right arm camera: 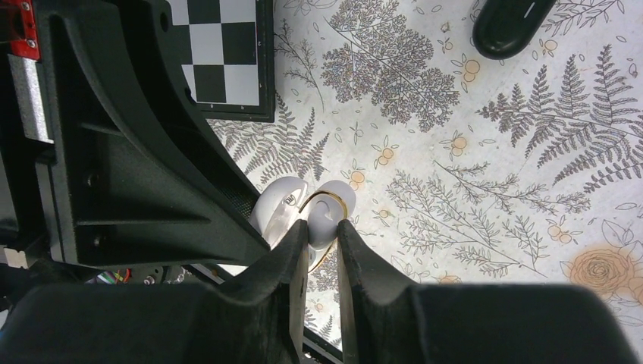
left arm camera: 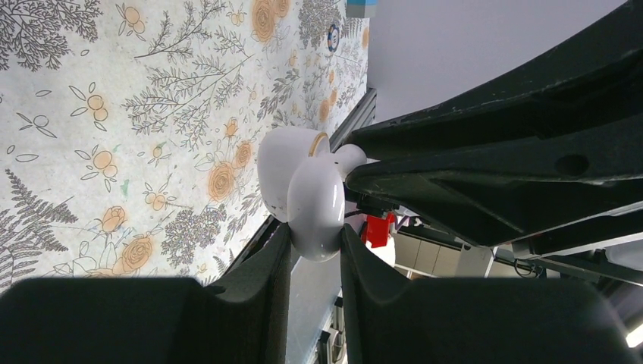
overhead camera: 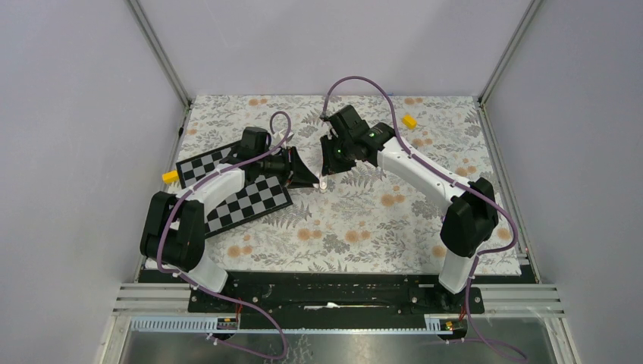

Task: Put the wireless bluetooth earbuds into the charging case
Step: Insert the right earbud into the right side groove of the charging case, then place the charging case with the earbuds at the center of the board.

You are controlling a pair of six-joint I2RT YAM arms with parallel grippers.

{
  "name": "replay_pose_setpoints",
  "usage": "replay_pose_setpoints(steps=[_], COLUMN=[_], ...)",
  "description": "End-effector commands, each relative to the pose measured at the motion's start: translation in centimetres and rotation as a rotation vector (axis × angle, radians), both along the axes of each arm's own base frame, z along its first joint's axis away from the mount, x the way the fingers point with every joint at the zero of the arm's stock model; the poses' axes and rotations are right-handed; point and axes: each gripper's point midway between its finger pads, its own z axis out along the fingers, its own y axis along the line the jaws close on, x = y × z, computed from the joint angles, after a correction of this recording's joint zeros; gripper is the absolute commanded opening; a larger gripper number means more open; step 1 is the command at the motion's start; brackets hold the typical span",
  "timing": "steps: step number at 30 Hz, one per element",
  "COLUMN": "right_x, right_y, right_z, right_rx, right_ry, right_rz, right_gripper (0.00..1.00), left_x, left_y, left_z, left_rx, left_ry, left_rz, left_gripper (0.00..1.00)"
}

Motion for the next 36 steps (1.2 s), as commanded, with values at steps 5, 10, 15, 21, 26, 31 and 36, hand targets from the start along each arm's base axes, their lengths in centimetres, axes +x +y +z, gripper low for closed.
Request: replay_pose_setpoints(steps=[5, 10, 15, 21, 26, 31, 36], right_x=[-1.6, -1.7, -1.4, 0.4, 2.2, 1.9, 0.4], right_y=[2.8, 3.0, 2.6, -0.7, -5.9, -11.7, -16.1], right_z=[1.7, 1.4, 2.1, 4.8, 6.1, 3.7, 2.9], right_rx=[0.100, 0.101, 0.097, 0.044, 0.122, 0.142, 0.125], right_ry=[0.029, 0.035, 0.000, -0.159, -0.237, -0.213, -0.233], right_rz=[0.032, 0.038, 0.028, -0.071, -0.236, -0.400, -0.507], right_gripper=[0.36, 0.45, 0.46, 0.62, 0.70, 0.70, 0.74], left_x=[1.9, 1.8, 1.8, 1.7, 2.0, 4.8, 8.0], left_y=[-0.2, -0.2, -0.1, 0.0, 0.0, -0.9, -1.5], left_z=[3.0, 3.1, 3.0, 2.8, 1.6, -0.5, -4.4], left_rx=[-0.015, -0.016, -0.015, -0.012, 0.004, -0.027, 0.027], left_ry=[-0.136, -0.141, -0.139, -0.139, -0.148, -0.161, -0.120], left_rz=[0.027, 0.026, 0.026, 0.022, 0.011, 0.025, 0.007], left_gripper=[0.00, 0.00, 0.00, 0.00, 0.00, 0.00, 0.00])
